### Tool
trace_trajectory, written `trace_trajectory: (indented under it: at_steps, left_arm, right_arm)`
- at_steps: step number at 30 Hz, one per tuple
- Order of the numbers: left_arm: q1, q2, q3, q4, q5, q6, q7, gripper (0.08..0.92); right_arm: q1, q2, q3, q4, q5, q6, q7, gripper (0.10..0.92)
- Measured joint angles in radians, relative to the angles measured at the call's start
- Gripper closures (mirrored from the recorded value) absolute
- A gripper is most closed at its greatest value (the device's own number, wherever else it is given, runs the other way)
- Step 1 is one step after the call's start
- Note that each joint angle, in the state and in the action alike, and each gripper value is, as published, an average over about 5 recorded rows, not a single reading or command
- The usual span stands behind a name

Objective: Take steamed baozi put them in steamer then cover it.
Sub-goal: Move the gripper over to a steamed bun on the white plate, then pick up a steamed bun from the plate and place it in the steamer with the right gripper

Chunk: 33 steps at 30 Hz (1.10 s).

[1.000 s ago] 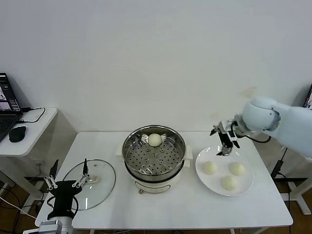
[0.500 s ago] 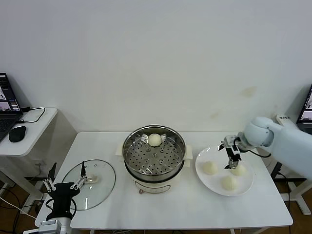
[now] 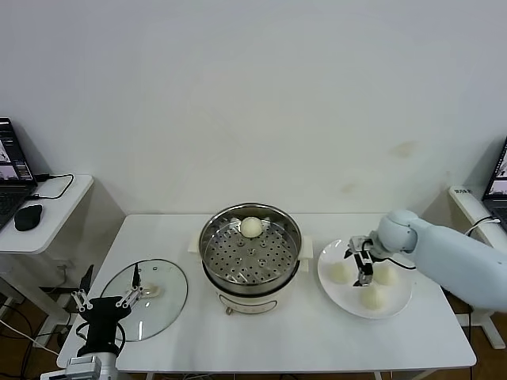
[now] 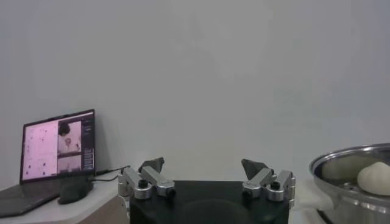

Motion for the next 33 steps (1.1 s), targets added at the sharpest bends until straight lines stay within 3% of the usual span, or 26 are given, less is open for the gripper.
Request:
trace_trajectory:
  at_steps: [9,23,33]
  left_arm:
    - [0.0,-0.002,0.001,0.006,0.0,-0.001,0.001,0.177]
    - [-0.002,-0.005,0.006,0.002,0.0,-0.002,0.0,0.177]
    - [-0.004,-0.003,0.008,-0.007,0.0,-0.001,0.0,0.177]
  right_arm:
    - [-0.029,0.03,0.018,-0.035,-0.016,-0.003,0.002,0.211]
    - [-0.045,0.053,0.04,-0.062,-0.031,-0.007,0.0,0.418]
    - [0.031,0.015,0.008,-0.012,0.017,-0.038,-0.019,0.431]
